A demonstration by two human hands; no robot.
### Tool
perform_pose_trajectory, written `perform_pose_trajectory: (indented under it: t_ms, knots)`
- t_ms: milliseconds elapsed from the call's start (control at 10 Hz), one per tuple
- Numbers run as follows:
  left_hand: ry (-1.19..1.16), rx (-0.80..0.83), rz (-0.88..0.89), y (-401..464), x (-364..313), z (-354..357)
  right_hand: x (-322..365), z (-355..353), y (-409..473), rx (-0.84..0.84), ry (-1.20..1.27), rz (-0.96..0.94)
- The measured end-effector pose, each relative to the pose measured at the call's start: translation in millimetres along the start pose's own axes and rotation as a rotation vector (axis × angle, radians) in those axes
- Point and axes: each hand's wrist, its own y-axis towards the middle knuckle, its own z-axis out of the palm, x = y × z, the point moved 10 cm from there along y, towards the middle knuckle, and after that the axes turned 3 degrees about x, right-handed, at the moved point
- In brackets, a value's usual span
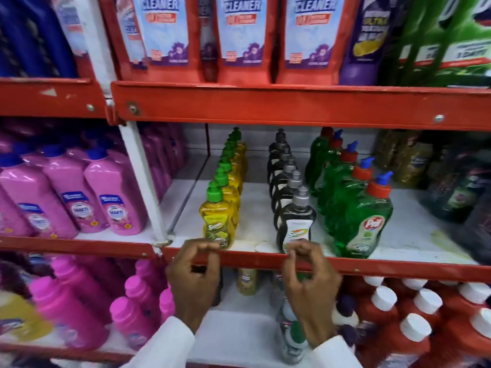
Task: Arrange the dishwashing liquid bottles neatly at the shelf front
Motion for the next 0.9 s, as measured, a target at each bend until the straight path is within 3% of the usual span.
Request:
perform_pose_trajectory:
  t_ms: [100, 200, 300, 800, 900]
  knots:
    - [-0.003, 0.005, -0.121, 26, 34, -18, 17, 71, -4, 0.273, 0.017, 0.008]
    - [0.122, 0.265, -0.142, 46, 57, 2, 24, 123, 2, 0.501, -0.041, 0.003]
    - [0.191, 0.395, -0.072, 50, 58, 14, 19, 144, 11, 0.597, -0.104, 0.009]
    - [0.085, 0.533, 0.019, 55, 59, 23, -7, 139, 11, 0.537, 0.009, 0.238]
    - [0.105, 0.494, 0.013, 56, 58, 19, 1, 111, 12, 0.374, 0.023, 0.203]
